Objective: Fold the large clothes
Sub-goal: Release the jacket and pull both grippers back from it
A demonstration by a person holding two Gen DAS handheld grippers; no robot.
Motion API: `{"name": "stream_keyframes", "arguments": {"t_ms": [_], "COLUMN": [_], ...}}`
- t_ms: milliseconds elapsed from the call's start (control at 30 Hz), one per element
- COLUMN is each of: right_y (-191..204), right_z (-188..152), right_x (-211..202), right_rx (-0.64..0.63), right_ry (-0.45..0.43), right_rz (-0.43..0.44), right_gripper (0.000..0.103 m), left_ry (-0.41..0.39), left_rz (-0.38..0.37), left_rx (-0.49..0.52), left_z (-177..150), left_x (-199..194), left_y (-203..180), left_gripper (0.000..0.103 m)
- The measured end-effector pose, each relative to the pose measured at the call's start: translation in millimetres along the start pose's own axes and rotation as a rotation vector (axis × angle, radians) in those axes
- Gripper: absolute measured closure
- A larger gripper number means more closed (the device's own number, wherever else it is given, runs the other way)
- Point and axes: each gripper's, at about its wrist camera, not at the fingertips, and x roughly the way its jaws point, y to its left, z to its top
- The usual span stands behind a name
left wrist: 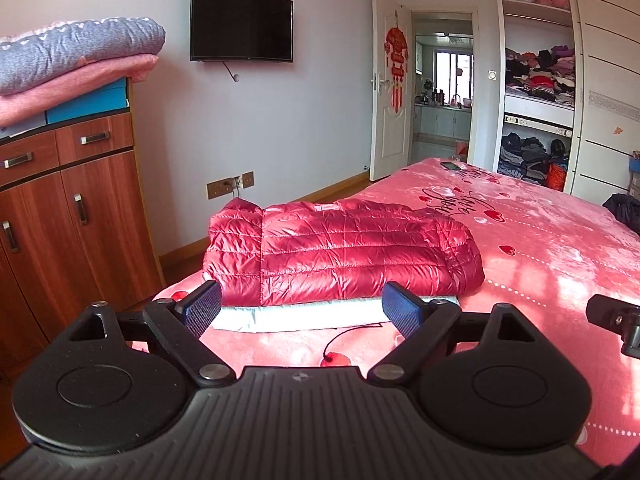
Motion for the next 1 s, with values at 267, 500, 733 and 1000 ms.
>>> {"name": "stream_keyframes", "arguments": {"t_ms": [267,500,733,1000], "right_y": [19.5,41.5,56.3,64.9], "right_z": [4.1,-1.5,-7.9,-14.3], "right_x": [-23.0,-33.6,-34.8,-28.8], "right_rx": [-0.025,-0.071,-0.115,-0.139], "right_ry": [-0.016,-0.020,-0.011,0.006], "right_rz": [0.039,0.060,0.065,0.067], "right_gripper": [0.011,0.011,0.011,0.011], "left_ry": [-0.017,-0.020,-0.017,-0.010], "left_rz": [0.013,0.019,0.033,0.053], "left_rx": [-0.001,-0.012,-0.039,-0.055], "left_z": [1.1,-2.2,-2.4,-5.5], "left_x": [-15.9,-15.7,-14.8,-13.3], "left_y": [12.3,18.8,20.8,21.7], "left_gripper": [0.000,0.000,0.000,0.000]}}
